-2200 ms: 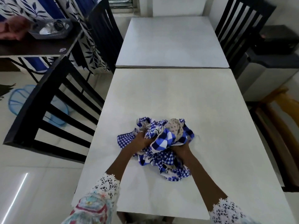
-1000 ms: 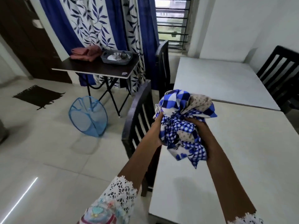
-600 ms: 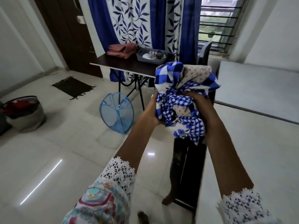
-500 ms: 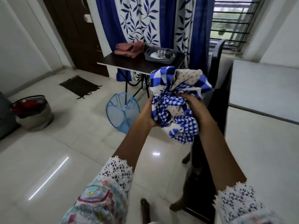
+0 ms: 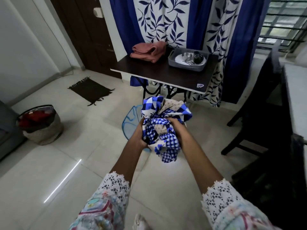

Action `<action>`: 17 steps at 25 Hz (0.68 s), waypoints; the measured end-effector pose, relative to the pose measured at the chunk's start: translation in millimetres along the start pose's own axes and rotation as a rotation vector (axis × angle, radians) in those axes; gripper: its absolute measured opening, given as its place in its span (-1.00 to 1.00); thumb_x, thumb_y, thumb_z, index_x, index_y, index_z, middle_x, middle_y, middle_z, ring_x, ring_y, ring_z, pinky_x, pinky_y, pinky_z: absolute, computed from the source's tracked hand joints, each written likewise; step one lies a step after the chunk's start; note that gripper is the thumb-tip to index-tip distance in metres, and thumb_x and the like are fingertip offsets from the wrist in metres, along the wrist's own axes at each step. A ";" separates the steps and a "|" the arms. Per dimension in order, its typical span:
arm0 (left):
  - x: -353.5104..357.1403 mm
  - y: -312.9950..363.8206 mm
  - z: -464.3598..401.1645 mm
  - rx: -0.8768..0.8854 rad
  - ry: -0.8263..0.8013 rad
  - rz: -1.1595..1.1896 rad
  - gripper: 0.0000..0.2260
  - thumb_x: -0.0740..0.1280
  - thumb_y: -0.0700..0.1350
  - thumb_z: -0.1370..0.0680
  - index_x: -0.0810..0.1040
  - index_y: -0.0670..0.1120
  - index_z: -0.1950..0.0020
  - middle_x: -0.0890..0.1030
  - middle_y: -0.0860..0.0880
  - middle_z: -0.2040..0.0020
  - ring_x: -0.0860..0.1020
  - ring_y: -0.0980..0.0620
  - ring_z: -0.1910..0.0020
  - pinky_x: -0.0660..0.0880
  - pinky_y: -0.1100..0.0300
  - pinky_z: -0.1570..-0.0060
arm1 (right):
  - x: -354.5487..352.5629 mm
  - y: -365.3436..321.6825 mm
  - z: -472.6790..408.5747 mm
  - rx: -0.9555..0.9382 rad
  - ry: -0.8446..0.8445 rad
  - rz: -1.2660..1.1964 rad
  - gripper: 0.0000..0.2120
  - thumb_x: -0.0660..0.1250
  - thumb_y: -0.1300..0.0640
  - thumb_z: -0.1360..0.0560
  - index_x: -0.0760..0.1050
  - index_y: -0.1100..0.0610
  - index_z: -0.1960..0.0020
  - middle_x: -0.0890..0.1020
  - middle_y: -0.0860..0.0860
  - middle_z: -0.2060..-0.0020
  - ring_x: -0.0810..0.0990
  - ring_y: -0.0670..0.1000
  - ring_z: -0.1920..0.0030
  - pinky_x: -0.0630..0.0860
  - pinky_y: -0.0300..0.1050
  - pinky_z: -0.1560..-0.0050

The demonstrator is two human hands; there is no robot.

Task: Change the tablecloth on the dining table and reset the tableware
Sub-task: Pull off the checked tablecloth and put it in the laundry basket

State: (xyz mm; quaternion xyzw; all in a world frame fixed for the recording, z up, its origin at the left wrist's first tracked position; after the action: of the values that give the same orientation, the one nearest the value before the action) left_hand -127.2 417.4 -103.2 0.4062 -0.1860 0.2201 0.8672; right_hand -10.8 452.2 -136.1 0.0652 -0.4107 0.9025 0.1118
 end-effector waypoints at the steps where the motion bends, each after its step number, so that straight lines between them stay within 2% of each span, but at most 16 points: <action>1: -14.9 15.9 -15.9 -0.003 0.015 0.011 -0.56 0.11 0.17 -0.58 0.58 -0.15 -0.05 0.69 -0.15 0.17 0.67 -0.10 0.21 0.63 0.06 0.26 | 19.6 1.3 -22.9 0.018 -0.008 -0.011 0.06 0.52 -0.08 0.13 0.38 0.14 -0.35 0.64 0.16 -0.08 0.68 0.16 0.08 0.64 0.06 0.18; 5: -74.7 81.8 -96.2 -0.038 0.072 0.035 -0.54 0.14 0.17 -0.58 0.55 -0.17 -0.18 0.67 -0.18 0.03 0.67 -0.13 0.13 0.63 0.00 0.20 | 95.0 -5.1 -117.6 0.087 -0.023 0.002 0.01 0.53 -0.15 0.05 0.38 0.14 -0.35 0.63 0.16 -0.09 0.67 0.17 0.05 0.63 0.04 0.16; 8: -106.8 133.7 -154.5 -0.067 0.093 -0.034 -0.49 0.18 0.18 -0.56 0.48 -0.16 -0.33 0.58 -0.20 -0.20 0.60 -0.16 -0.09 0.56 -0.04 -0.02 | 149.2 -20.5 -167.5 0.113 -0.088 -0.016 -0.35 0.47 -0.12 -0.24 0.49 0.15 -0.25 0.67 0.16 -0.03 0.67 0.17 0.03 0.61 -0.02 0.16; 9: -124.9 152.1 -180.5 -0.072 0.133 -0.076 -0.48 0.19 0.18 -0.55 0.48 -0.16 -0.33 0.57 -0.20 -0.21 0.57 -0.16 -0.13 0.53 -0.06 -0.09 | 166.0 -28.5 -186.7 0.115 -0.099 -0.036 -0.38 0.46 -0.11 -0.26 0.51 0.15 -0.24 0.67 0.16 -0.02 0.67 0.17 0.02 0.61 -0.01 0.14; 12: -170.9 188.8 -263.7 -0.155 0.205 -0.185 -0.37 0.33 0.30 -0.39 0.54 -0.12 -0.28 0.57 -0.19 -0.24 0.53 -0.22 -0.21 0.37 -0.20 -0.28 | 193.0 -26.8 -276.0 0.161 -0.044 -0.038 -0.20 0.52 -0.18 -0.07 0.50 0.11 -0.25 0.67 0.16 -0.02 0.67 0.19 0.02 0.62 0.08 0.13; 14: -185.5 198.6 -305.8 -0.251 0.207 -0.252 -0.35 0.41 0.33 -0.27 0.62 -0.10 -0.17 0.58 -0.17 -0.22 0.54 -0.24 -0.18 0.33 -0.23 -0.29 | 197.6 2.1 -366.2 0.212 -0.016 -0.006 0.05 0.58 -0.25 0.09 0.41 0.08 -0.33 0.64 0.17 -0.08 0.66 0.21 0.01 0.60 0.22 0.08; 15: -190.4 198.9 -324.0 -0.276 0.189 -0.264 -0.42 0.39 0.31 -0.30 0.66 -0.11 -0.10 0.61 -0.17 -0.16 0.59 -0.21 -0.10 0.41 -0.19 -0.22 | 192.5 18.0 -401.6 0.233 0.017 0.039 0.18 0.60 -0.29 0.18 0.36 0.07 -0.37 0.61 0.17 -0.13 0.65 0.22 -0.01 0.57 0.29 0.04; 16: -192.6 199.8 -341.9 -0.282 0.173 -0.267 -0.49 0.34 0.26 -0.38 0.67 -0.12 -0.05 0.65 -0.17 -0.07 0.63 -0.17 0.03 0.53 -0.11 -0.08 | 190.1 24.1 -420.2 0.233 0.016 0.052 0.23 0.59 -0.32 0.23 0.36 0.06 -0.38 0.60 0.17 -0.16 0.64 0.23 -0.03 0.53 0.34 -0.01; 17: -198.4 197.3 -364.1 -0.289 0.161 -0.280 -0.53 0.30 0.22 -0.44 0.66 -0.13 -0.08 0.66 -0.15 0.03 0.64 -0.13 0.13 0.59 -0.02 0.07 | 186.3 38.5 -449.3 0.258 0.000 0.056 0.17 0.58 -0.34 0.21 0.41 0.06 -0.34 0.60 0.18 -0.15 0.62 0.25 -0.05 0.50 0.35 -0.06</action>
State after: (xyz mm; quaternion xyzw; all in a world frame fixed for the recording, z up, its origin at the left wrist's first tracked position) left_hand -345.5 771.1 -298.7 0.2805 -0.0876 0.1002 0.9506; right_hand -212.3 794.9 -418.9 0.0674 -0.2930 0.9506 0.0776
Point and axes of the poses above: each hand's wrist, its own z-axis away from the middle knuckle, its own x-axis out of the palm, y = z × x, the point moved 10 cm from there along -z, towards the middle knuckle
